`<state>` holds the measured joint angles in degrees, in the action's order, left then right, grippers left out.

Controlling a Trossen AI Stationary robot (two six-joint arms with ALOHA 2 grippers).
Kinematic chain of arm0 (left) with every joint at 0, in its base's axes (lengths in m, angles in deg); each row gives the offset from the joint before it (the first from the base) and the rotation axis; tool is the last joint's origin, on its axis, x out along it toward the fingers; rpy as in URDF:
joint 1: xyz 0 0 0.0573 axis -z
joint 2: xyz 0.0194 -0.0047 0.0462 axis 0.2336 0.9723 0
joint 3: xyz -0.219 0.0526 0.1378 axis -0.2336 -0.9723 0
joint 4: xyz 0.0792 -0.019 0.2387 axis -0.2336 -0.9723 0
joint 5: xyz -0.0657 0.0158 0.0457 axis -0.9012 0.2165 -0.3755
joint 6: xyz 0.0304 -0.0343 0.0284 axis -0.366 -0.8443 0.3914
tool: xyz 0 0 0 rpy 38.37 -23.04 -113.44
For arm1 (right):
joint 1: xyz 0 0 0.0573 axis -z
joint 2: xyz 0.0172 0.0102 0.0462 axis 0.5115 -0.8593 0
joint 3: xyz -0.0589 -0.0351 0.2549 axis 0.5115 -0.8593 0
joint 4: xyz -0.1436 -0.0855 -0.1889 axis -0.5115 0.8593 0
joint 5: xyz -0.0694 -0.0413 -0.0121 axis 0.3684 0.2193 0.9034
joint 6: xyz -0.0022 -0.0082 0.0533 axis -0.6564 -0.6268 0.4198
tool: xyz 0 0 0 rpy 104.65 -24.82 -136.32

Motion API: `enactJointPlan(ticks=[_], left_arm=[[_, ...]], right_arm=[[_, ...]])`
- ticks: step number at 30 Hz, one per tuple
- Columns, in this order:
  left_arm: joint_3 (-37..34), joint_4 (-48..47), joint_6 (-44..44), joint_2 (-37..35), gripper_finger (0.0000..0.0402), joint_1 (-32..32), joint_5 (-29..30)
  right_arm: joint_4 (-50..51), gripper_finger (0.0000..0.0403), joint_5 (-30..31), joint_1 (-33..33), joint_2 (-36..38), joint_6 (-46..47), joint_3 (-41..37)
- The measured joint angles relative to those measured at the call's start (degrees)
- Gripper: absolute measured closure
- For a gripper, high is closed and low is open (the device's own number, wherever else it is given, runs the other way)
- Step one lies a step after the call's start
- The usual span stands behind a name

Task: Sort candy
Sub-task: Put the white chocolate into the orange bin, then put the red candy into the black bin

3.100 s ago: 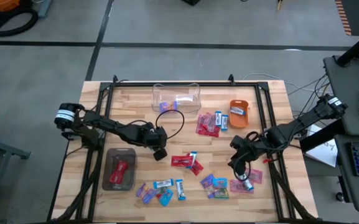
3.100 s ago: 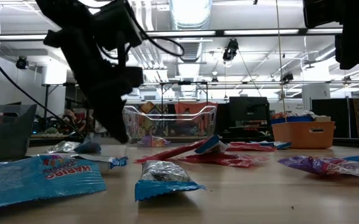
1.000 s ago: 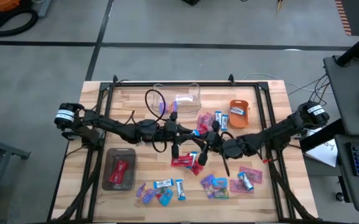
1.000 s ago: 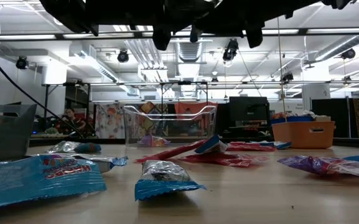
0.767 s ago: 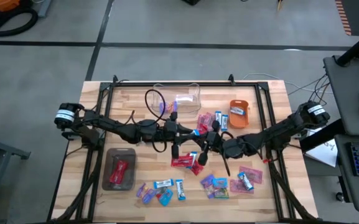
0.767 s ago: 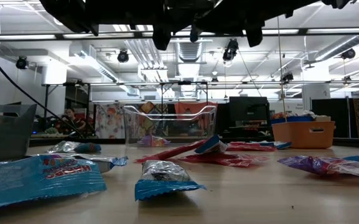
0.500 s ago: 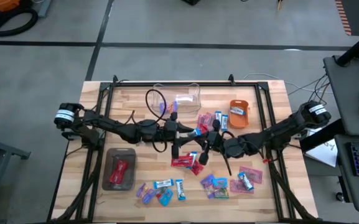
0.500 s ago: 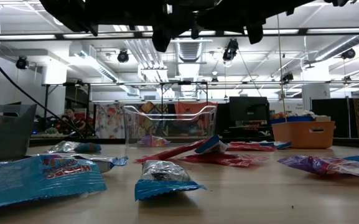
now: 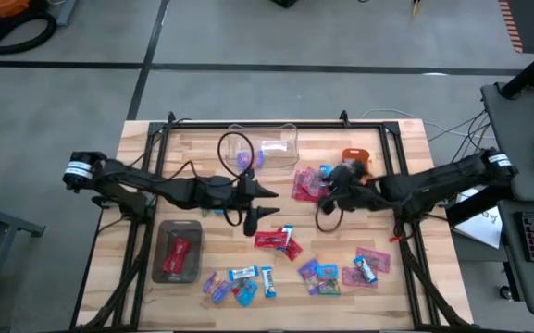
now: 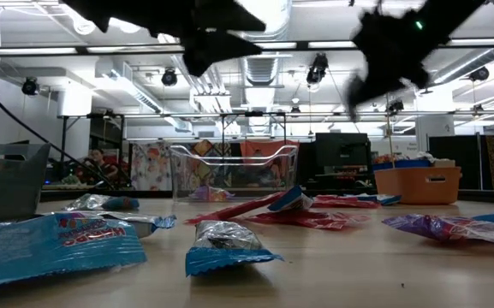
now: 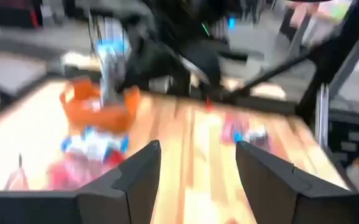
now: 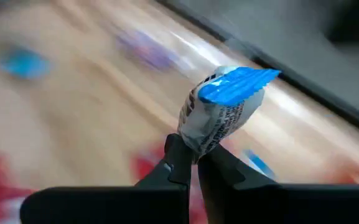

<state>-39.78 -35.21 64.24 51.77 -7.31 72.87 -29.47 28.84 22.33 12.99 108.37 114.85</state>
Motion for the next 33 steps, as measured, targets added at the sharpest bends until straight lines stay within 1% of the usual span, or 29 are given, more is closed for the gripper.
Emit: enactJointPlan(ticks=[4,6,8,12,15,19,24,27,30,33], left_arm=[[0.0,-9.3,-1.6,-1.4,0.021,0.7,-1.3],[0.0,-12.5,-1.7,-1.4,0.021,1.2,-2.0],[0.0,-14.2,-2.4,-0.9,0.021,1.8,-2.6],[0.0,-16.4,-4.6,-0.4,0.021,2.9,-3.0],[0.0,-18.5,-5.5,-0.4,0.021,3.8,-3.4],[0.0,-20.5,-5.6,-0.4,0.021,4.8,-6.0],[0.0,-20.9,-5.7,0.3,0.021,5.7,-6.3],[0.0,-21.0,-5.8,1.5,0.0208,6.4,-6.3],[0.0,-20.6,-4.4,2.9,0.0199,7.3,-6.3],[0.0,-20.2,-2.7,4.6,0.0179,8.0,-6.3]], right_arm=[[22.3,0.0391,-0.3,4.3,3.4,16.7,0.0],[29.3,0.0391,-0.5,5.8,4.3,22.4,0.0],[32.8,0.0391,-0.5,7.1,4.8,25.1,0.0],[33.1,0.0387,-0.5,8.5,4.9,24.6,0.0],[33.2,0.0372,-3.1,9.6,4.4,23.8,0.0],[33.2,0.0331,-4.9,11.1,3.8,23.2,0.0],[32.9,0.0266,-6.0,11.9,3.5,22.6,0.0],[31.9,0.0235,-6.0,11.9,3.5,22.2,0.0],[29.8,0.0213,-6.1,11.8,3.4,20.8,0.0],[27.1,0.0201,-6.2,11.7,3.4,19.0,0.0]])
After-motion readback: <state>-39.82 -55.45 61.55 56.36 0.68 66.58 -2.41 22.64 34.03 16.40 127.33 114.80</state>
